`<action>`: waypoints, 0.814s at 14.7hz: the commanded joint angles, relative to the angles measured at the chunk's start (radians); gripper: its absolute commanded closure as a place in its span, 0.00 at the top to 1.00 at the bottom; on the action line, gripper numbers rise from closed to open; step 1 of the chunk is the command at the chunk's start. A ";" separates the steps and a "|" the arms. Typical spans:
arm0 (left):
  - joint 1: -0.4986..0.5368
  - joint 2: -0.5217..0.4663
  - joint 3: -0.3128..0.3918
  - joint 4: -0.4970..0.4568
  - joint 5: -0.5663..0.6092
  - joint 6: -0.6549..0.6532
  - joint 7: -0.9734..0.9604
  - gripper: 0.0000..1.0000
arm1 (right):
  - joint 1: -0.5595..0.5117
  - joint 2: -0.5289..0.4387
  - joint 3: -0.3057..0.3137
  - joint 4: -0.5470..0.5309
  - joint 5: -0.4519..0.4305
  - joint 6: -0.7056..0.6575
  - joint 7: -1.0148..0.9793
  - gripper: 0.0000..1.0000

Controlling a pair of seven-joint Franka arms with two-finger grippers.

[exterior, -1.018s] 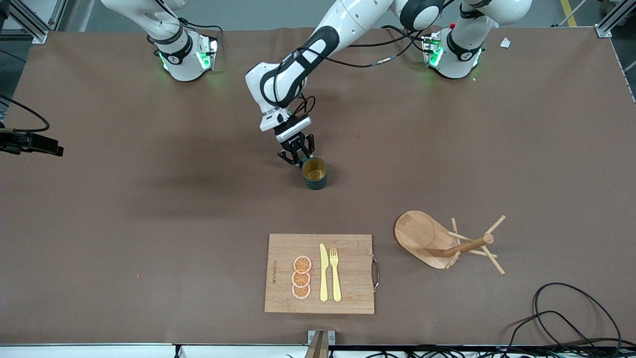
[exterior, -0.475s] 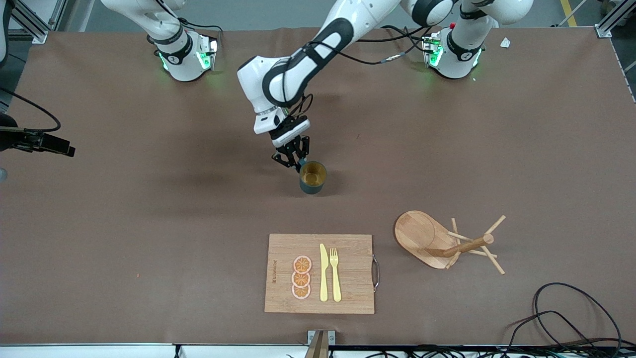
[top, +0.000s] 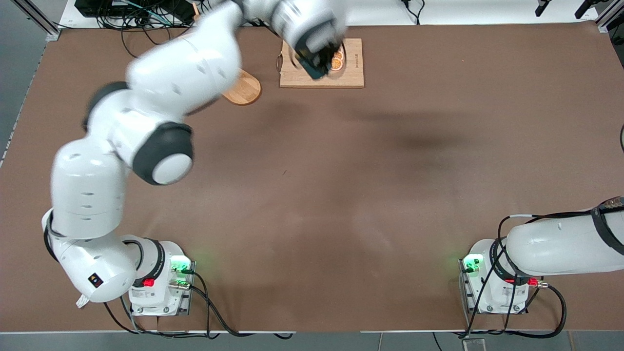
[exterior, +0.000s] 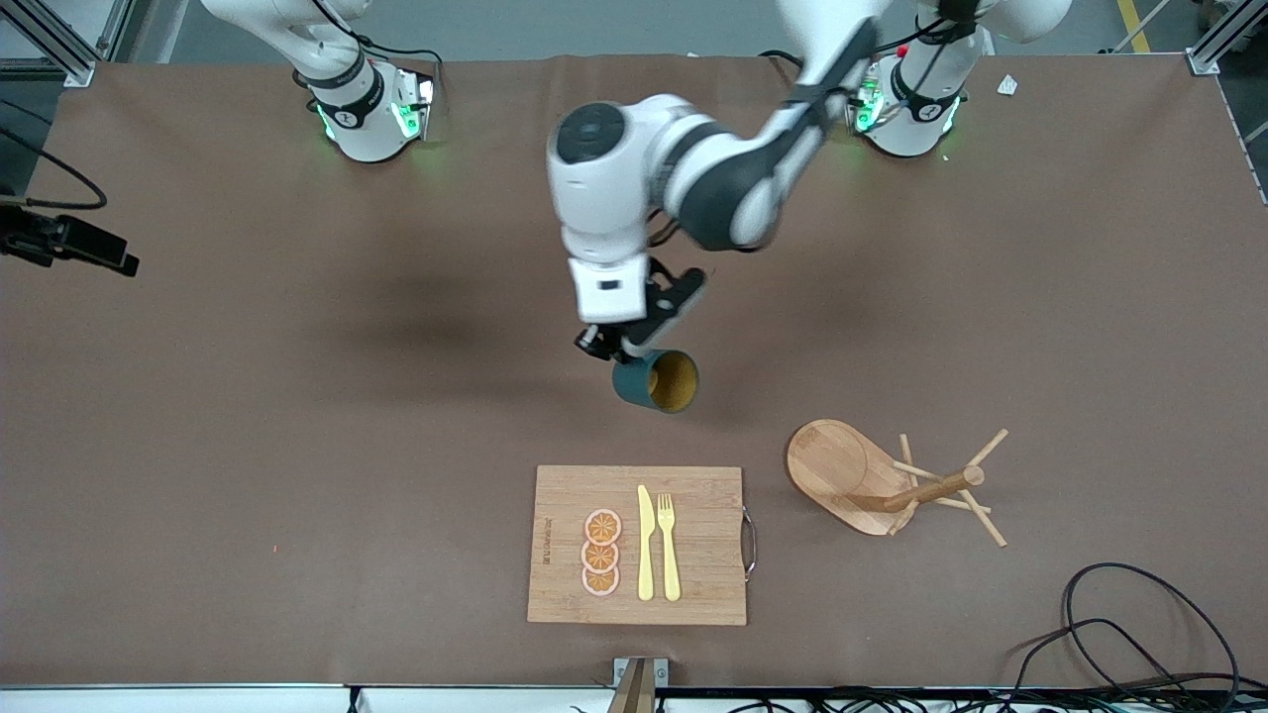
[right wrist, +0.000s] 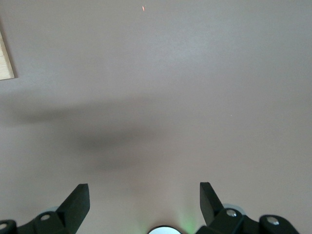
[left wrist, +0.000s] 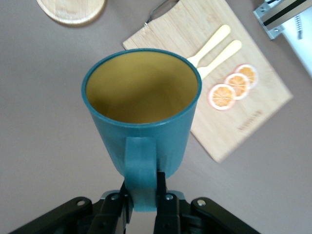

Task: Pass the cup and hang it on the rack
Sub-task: 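Lift the mug by its handle with the left gripper toward the rack, then hang the mug handle onto a rack peg with the left gripper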

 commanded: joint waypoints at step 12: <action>0.590 -0.150 -0.010 -0.159 -1.157 -0.177 0.651 0.00 | -0.024 -0.127 0.006 -0.084 0.012 -0.010 0.004 1.00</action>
